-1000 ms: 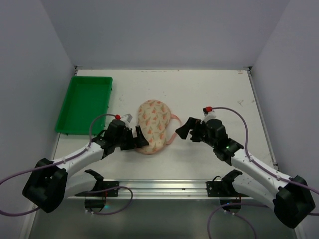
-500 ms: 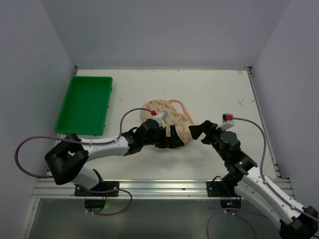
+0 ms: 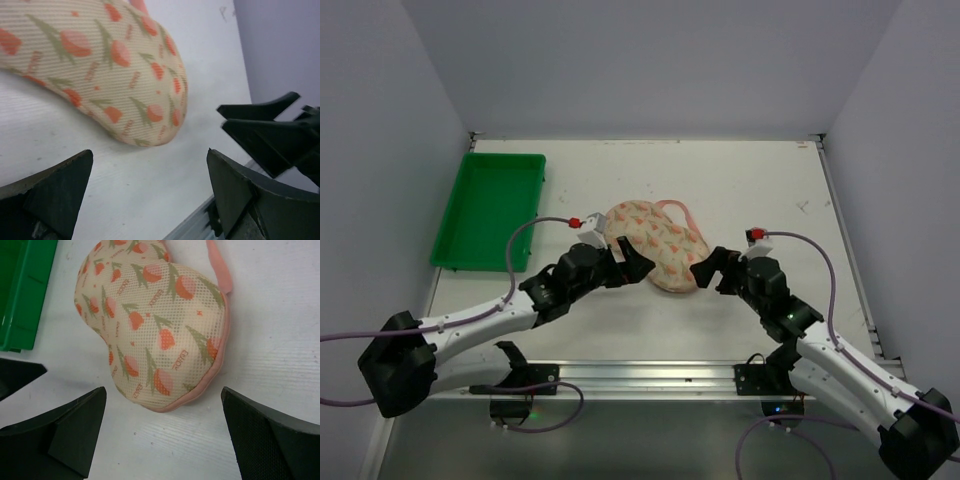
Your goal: Unzip the laundry bag and remove the bra
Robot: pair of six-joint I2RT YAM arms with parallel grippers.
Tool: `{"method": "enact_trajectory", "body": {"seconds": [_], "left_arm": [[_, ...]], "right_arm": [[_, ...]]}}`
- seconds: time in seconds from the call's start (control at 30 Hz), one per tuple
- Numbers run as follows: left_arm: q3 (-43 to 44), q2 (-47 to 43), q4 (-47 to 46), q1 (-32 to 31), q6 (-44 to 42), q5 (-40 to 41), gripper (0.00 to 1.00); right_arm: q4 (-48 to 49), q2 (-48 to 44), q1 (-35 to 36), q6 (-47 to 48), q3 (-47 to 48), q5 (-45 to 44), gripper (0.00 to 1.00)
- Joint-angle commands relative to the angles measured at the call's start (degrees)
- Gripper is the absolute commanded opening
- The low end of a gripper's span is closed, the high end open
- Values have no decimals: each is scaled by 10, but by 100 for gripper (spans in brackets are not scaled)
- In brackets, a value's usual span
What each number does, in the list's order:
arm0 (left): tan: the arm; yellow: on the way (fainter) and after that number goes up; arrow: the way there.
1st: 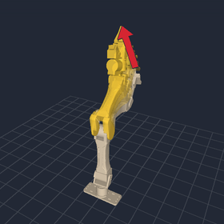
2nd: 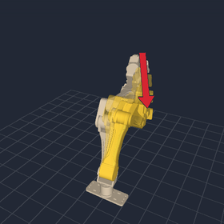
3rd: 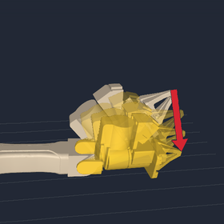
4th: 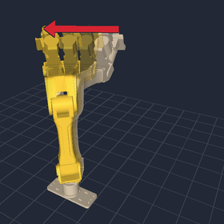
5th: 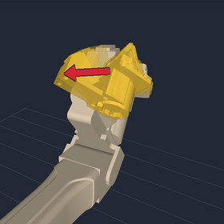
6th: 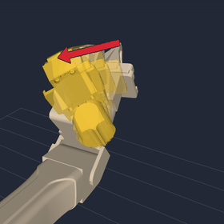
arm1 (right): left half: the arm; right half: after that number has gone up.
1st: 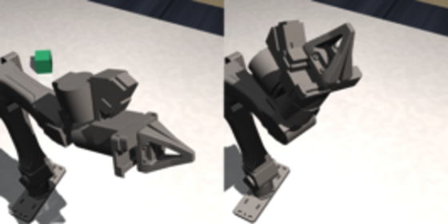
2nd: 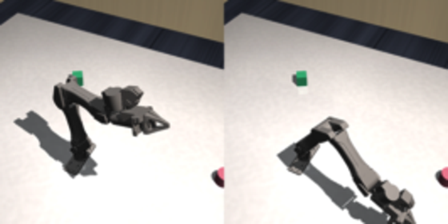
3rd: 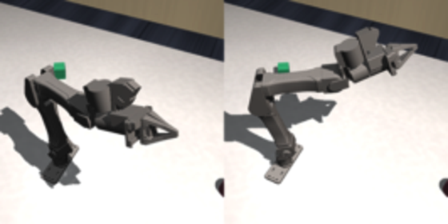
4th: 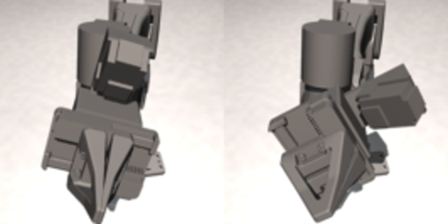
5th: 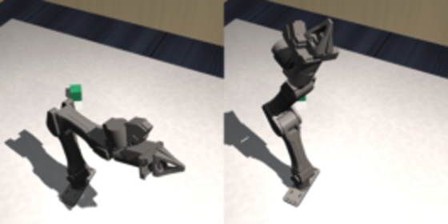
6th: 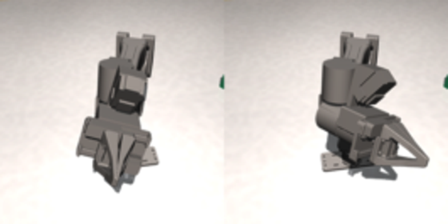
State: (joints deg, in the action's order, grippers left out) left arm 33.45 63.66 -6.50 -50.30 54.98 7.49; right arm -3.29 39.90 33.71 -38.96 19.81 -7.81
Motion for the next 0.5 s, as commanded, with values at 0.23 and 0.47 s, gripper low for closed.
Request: {"method": "enact_trajectory", "body": {"seconds": [0.23,0.47], "left_arm": [[-101,116,-288,87,3,-135,100],[-127,203,-401,86,35,-150,100]], "right_arm": [[112,-14,0,37,-6,71,99],[116,-15,0,35,-8,75,99]]}}
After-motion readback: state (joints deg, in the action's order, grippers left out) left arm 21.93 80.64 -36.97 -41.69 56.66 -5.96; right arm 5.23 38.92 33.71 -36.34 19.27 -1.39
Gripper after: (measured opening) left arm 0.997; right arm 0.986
